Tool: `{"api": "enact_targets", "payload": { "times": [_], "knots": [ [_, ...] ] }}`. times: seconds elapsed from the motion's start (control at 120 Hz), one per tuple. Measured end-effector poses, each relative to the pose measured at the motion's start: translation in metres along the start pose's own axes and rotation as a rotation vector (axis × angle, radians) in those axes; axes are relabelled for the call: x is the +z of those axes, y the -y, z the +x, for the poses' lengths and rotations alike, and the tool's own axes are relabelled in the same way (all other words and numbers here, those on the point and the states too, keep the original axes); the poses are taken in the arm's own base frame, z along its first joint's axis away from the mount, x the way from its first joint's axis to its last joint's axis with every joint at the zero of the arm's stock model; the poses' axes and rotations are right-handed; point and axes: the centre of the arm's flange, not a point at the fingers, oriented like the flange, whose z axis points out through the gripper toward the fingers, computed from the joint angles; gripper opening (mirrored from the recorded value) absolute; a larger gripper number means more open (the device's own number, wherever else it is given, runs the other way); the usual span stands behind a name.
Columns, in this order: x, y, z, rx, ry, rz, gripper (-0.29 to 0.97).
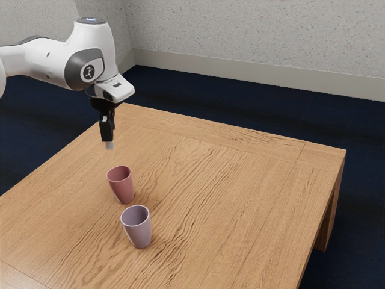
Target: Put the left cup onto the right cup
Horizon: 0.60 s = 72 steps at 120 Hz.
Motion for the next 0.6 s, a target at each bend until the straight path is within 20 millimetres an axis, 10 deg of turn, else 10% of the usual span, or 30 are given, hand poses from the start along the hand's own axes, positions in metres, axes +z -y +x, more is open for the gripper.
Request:
{"api": "enact_targets", "payload": {
  "times": [0.6],
  "knots": [
    [0.036, 0.000, -0.030, -0.057, 0.025, -0.027, 0.68]
  ]
}}
